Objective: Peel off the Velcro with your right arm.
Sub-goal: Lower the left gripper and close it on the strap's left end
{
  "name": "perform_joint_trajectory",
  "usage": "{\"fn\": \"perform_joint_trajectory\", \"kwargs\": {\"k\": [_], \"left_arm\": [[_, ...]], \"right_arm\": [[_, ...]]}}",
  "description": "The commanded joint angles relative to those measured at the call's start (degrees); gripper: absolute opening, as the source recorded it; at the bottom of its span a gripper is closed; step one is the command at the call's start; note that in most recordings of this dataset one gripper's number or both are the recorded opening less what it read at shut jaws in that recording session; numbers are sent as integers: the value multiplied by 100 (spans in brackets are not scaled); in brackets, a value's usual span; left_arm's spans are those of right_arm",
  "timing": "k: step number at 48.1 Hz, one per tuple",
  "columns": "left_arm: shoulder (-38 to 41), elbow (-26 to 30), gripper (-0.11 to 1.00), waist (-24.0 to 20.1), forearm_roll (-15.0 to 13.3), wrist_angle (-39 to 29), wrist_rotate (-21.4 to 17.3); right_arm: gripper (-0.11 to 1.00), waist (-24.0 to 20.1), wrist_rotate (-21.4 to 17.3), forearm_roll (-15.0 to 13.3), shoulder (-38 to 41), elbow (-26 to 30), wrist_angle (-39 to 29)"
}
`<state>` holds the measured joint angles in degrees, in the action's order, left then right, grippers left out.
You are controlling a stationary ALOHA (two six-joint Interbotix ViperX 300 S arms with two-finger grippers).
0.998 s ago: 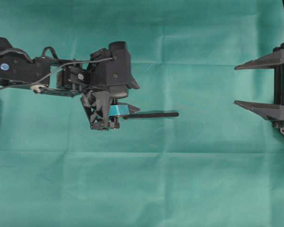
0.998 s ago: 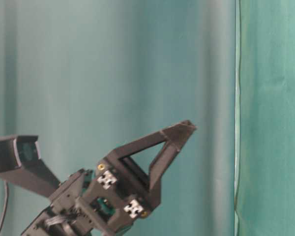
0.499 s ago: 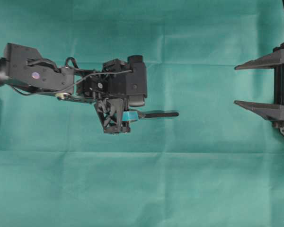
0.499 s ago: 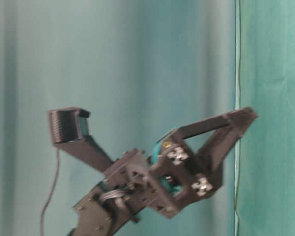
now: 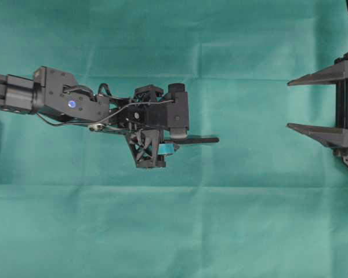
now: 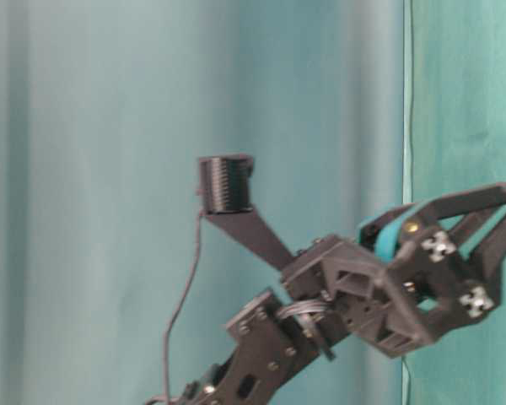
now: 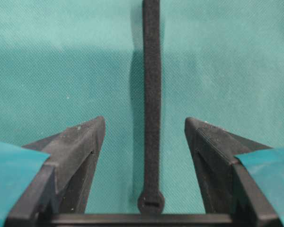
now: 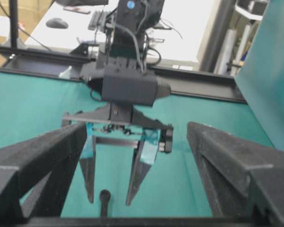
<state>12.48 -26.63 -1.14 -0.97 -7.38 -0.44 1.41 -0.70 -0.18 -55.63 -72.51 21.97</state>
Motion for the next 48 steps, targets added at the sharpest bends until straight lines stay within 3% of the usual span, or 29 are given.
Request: {"fn": "perform_joint_trajectory", "kwargs": {"k": [1,33,36,44,48], "left_arm": [[18,114,66,-18,-9,132,0],[510,105,63,-18,-9,563,9],[501,88,55,-9,-9,545,0],[483,79,14,35,-9,457,0],[439,79,10,35,-9,352,0]], "right_arm": [[82,9,-9,-9,44,62,70],[82,9,-9,-18,44,53,88],[82,9,-9,-18,44,53,88],[82,9,0,-9,26,53,88],[82,0,0,-18,26,53,88]]}}
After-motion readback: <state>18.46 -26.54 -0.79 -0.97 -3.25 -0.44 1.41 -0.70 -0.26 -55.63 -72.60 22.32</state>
